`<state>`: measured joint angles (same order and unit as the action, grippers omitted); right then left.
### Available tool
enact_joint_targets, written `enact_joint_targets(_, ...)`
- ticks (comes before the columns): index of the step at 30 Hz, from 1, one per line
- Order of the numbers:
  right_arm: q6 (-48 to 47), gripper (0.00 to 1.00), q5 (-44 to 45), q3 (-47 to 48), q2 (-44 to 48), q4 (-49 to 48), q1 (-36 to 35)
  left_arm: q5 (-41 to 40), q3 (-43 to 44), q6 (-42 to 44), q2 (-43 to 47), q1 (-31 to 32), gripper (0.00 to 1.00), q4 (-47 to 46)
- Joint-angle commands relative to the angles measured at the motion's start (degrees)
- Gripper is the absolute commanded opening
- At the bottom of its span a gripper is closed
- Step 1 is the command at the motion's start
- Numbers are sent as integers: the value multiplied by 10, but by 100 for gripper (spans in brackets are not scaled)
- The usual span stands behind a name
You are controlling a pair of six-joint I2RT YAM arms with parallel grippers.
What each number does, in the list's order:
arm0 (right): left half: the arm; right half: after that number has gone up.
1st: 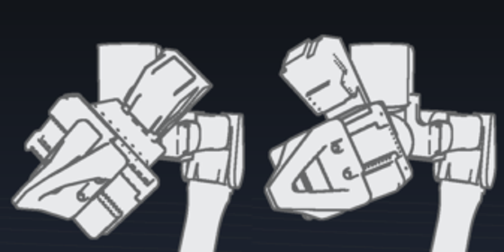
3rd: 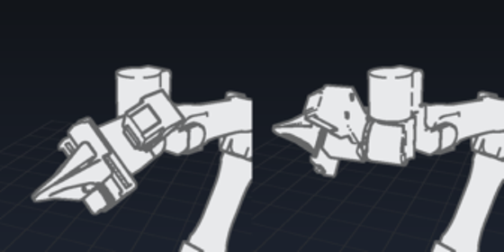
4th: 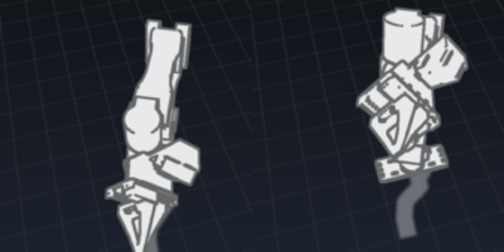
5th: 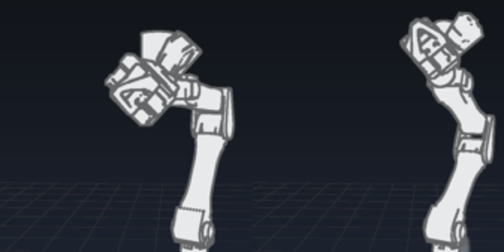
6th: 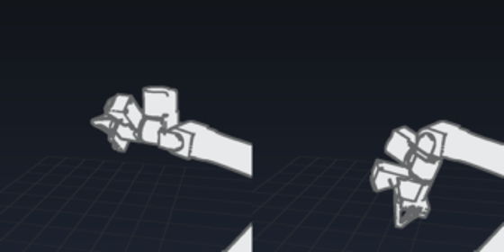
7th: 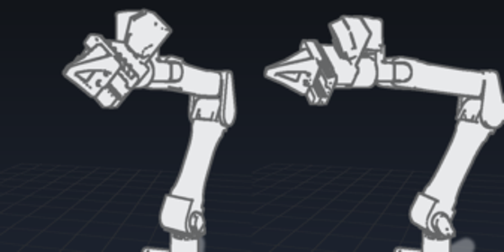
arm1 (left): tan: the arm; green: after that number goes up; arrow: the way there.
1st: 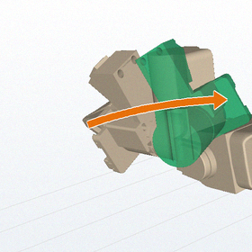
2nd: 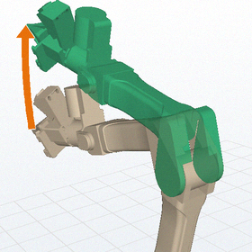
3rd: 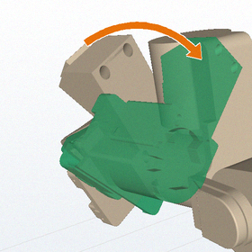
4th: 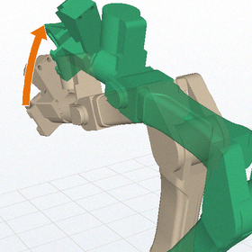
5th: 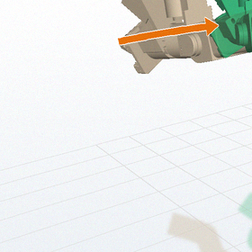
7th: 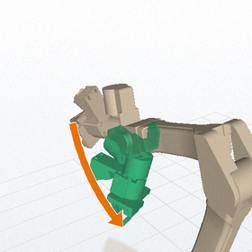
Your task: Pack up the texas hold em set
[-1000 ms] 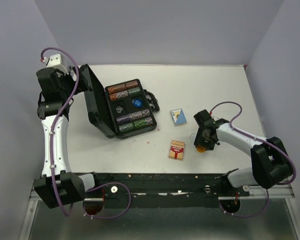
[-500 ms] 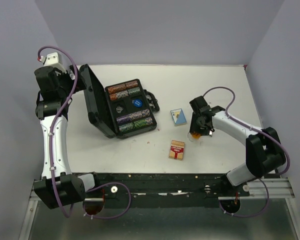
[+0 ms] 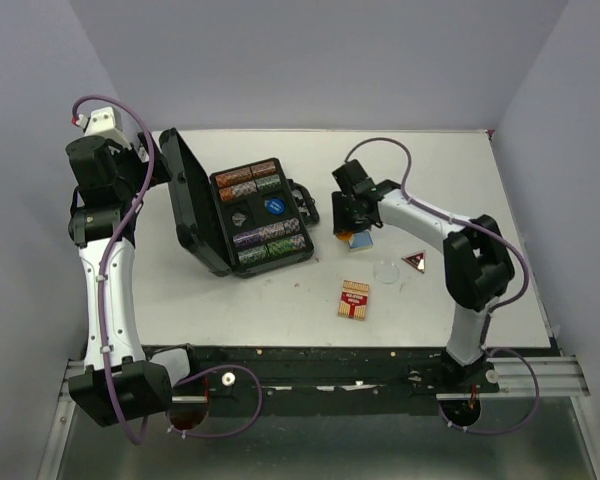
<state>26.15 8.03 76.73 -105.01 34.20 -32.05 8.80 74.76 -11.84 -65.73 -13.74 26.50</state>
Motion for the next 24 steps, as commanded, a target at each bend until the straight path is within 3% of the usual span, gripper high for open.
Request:
enact_joint_targets(1, -48, 41, -33, 140, -87, 1, -47, -17, -3, 12, 17, 3, 99, 19)
enact_joint_targets(10, -56, 41, -64, 373, -231, 39, -116, -15, -8, 28, 32, 3, 99, 26)
enact_joint_targets(18, -60, 41, -76, 563, -349, 69, -137, -12, -22, 34, 41, 3, 99, 25)
enact_joint_targets(24, -55, 40, -120, 591, -385, 57, -146, -5, -29, 30, 41, 3, 99, 24)
